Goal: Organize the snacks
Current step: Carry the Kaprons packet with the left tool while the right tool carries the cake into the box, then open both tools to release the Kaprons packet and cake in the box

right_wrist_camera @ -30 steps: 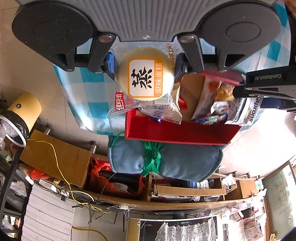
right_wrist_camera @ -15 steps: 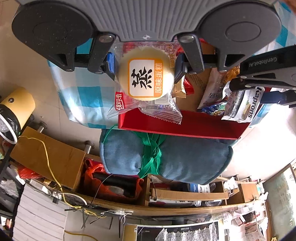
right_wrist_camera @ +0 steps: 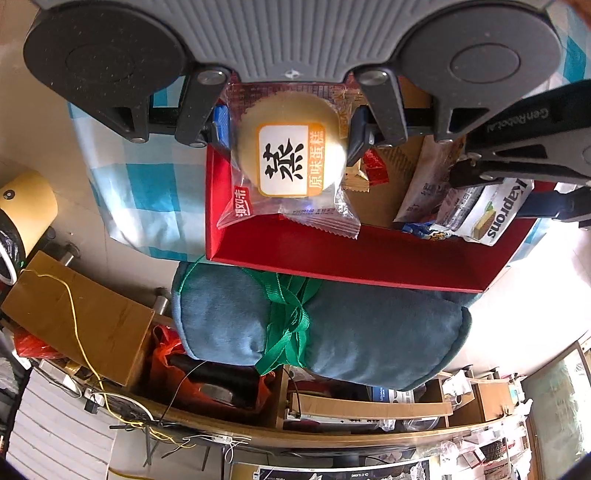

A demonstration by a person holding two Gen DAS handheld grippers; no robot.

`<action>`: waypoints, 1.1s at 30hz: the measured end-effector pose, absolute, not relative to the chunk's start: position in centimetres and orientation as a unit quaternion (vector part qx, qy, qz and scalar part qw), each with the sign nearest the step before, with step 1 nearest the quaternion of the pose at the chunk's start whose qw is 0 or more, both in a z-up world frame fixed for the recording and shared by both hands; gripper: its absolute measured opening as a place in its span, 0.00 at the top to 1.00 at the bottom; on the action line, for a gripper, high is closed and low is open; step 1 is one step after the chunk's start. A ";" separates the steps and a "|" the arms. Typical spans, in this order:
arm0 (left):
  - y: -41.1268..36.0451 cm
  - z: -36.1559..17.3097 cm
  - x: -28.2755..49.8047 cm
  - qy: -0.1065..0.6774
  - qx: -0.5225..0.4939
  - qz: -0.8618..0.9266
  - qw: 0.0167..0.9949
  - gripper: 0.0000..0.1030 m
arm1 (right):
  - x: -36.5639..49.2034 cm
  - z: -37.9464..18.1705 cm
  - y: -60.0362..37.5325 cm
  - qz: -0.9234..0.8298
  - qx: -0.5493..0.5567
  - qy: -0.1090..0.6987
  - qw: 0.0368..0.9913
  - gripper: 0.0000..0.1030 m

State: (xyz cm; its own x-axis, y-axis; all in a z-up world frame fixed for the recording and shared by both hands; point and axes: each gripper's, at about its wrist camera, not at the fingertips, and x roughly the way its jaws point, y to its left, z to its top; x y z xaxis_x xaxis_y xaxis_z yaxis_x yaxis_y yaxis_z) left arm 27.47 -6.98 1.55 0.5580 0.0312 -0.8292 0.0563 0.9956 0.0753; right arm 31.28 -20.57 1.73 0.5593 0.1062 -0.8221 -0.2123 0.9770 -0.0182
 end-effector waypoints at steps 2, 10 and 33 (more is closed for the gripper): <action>-7.0 1.4 27.6 0.473 0.045 -0.008 0.880 0.35 | 31.3 1.6 -20.5 0.092 -0.058 0.462 0.880 0.47; -7.0 1.4 27.9 0.475 0.041 -0.006 0.879 0.34 | 31.5 1.6 -20.4 0.093 -0.051 0.463 0.880 0.47; -6.3 3.3 27.6 0.457 0.016 -0.013 0.889 0.23 | 31.3 3.6 -21.1 0.084 -0.028 0.442 0.893 0.43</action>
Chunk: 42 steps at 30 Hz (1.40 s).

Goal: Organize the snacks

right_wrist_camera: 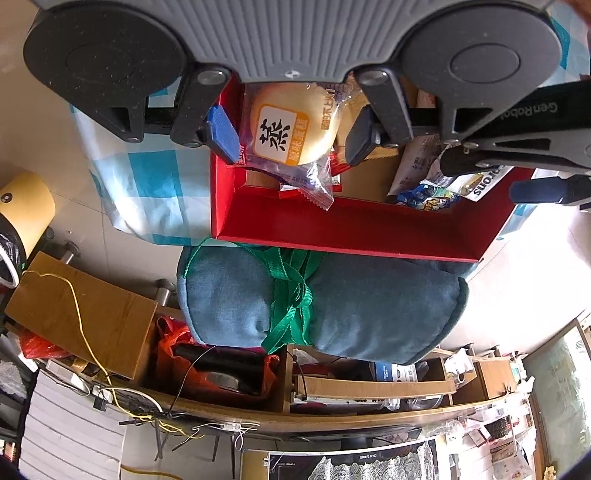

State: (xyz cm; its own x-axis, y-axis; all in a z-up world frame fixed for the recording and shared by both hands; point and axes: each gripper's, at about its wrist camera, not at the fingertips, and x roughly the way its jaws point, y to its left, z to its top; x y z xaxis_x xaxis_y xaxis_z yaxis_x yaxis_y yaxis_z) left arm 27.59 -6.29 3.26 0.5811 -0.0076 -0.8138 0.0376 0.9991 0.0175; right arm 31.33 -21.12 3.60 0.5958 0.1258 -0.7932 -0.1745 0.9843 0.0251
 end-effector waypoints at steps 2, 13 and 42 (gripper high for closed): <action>-6.3 3.4 27.5 0.455 0.017 -0.013 0.890 0.22 | 31.2 3.8 -21.2 0.083 -0.027 0.440 0.894 0.43; -5.4 4.3 25.7 0.448 0.012 -0.010 0.894 0.17 | 29.3 5.5 -21.9 0.080 -0.018 0.426 0.901 0.38; -5.2 4.5 16.6 0.441 0.023 -0.042 0.896 0.14 | 18.6 6.2 -23.0 0.075 -0.009 0.430 0.900 0.33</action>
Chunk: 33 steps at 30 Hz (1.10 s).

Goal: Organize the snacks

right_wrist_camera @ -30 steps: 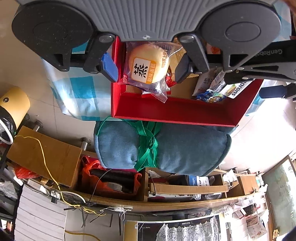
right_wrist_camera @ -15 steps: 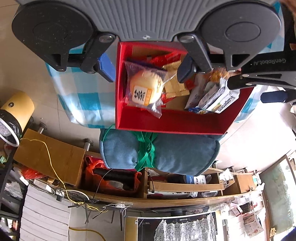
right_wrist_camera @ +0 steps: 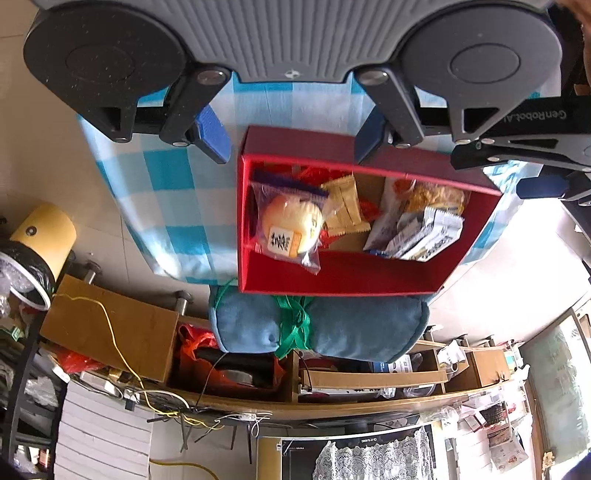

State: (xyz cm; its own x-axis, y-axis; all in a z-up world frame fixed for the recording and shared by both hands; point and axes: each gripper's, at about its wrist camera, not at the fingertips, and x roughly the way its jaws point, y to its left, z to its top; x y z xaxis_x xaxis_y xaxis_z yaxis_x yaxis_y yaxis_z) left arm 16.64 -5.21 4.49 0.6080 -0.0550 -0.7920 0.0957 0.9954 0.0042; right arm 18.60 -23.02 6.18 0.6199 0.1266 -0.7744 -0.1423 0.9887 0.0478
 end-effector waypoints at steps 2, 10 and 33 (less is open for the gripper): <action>-5.3 4.3 16.0 0.442 0.025 -0.045 0.895 0.14 | 17.9 6.0 -23.1 0.074 -0.007 0.431 0.899 0.33; -5.4 3.9 13.6 0.445 0.031 -0.055 0.893 0.14 | 15.5 5.7 -23.2 0.072 -0.002 0.435 0.898 0.33; -5.0 2.7 7.4 0.456 0.039 -0.073 0.886 0.13 | 8.1 4.2 -22.3 0.070 0.010 0.460 0.885 0.32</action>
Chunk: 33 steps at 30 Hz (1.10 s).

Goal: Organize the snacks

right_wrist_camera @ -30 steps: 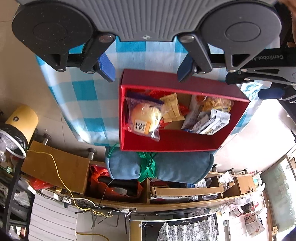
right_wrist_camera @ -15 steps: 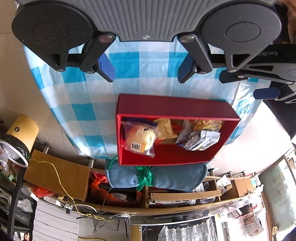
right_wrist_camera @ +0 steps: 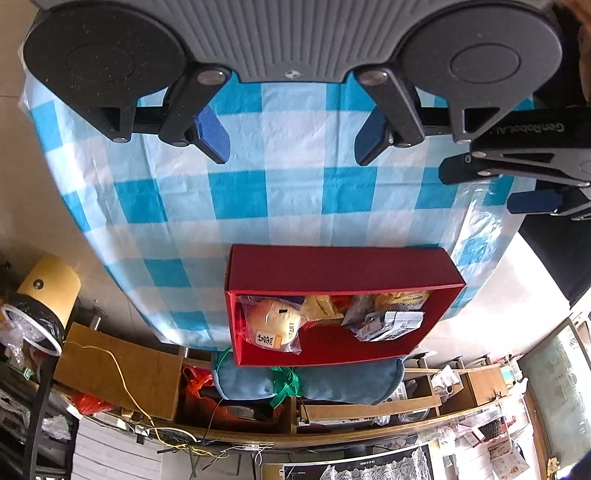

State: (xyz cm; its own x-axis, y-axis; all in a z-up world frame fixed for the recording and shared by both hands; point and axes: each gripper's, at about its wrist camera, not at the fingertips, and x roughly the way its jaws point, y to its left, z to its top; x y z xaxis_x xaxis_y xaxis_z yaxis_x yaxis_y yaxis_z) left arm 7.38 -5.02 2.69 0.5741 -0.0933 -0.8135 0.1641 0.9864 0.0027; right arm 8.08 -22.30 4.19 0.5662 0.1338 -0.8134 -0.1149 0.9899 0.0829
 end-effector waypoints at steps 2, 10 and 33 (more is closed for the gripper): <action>-5.1 2.5 7.0 0.457 0.042 -0.074 0.885 0.13 | 7.6 4.1 -22.3 0.070 0.013 0.461 0.885 0.32; -5.6 2.3 6.0 0.453 0.055 -0.076 0.886 0.11 | 6.6 3.9 -22.0 0.068 0.017 0.462 0.884 0.32; -6.0 2.4 5.6 0.444 0.079 -0.061 0.890 0.10 | 6.3 3.8 -22.0 0.068 0.015 0.464 0.883 0.32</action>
